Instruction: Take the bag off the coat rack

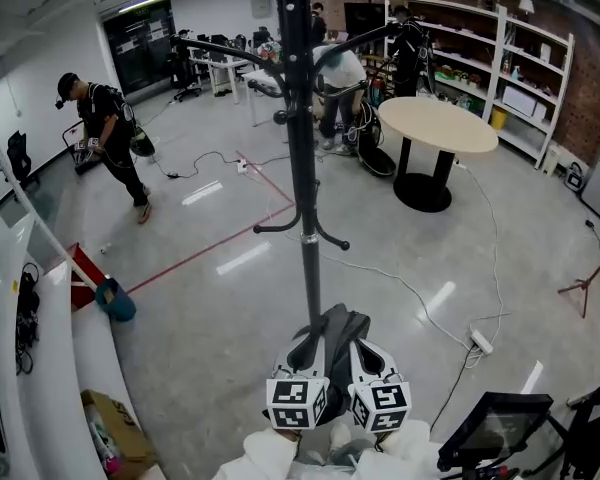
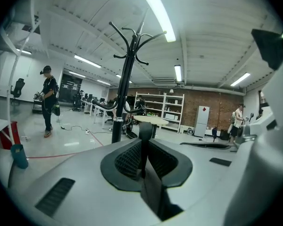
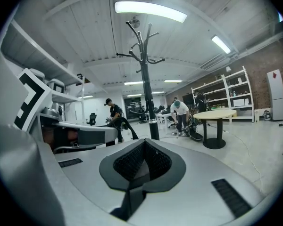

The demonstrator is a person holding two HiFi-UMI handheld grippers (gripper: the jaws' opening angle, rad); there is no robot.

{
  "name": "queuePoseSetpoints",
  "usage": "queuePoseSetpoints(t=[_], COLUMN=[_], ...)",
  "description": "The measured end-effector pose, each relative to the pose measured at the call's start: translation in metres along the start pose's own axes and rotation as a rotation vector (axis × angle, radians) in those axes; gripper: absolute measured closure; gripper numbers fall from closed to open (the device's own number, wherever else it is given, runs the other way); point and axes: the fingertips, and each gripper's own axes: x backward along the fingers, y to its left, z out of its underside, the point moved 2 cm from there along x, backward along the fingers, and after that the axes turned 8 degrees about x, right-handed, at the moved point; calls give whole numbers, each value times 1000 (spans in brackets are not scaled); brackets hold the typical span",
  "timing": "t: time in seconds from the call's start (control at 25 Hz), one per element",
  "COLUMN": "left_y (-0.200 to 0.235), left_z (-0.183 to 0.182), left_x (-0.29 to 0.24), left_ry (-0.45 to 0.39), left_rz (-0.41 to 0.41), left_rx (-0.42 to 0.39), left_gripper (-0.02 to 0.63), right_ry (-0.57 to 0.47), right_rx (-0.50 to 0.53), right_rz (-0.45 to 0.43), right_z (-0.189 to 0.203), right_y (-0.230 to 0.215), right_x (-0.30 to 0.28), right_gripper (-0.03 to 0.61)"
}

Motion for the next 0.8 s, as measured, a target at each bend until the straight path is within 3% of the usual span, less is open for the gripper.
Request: queuePoseSetpoints(t=[0.2,0.8], left_y=[5,5], left_z=[-1,5], left_x=[20,26], left_ry=[-18,-2], left_rz=[-10,-16], left_rx=[12,11], left_gripper=[574,578], right_ry=[-16,-13], right_rx=[22,81], right_rz=[32,-2], right_z=[-2,-9], right_y=[12,31], right_x=[17,22], right_gripper=[568,568])
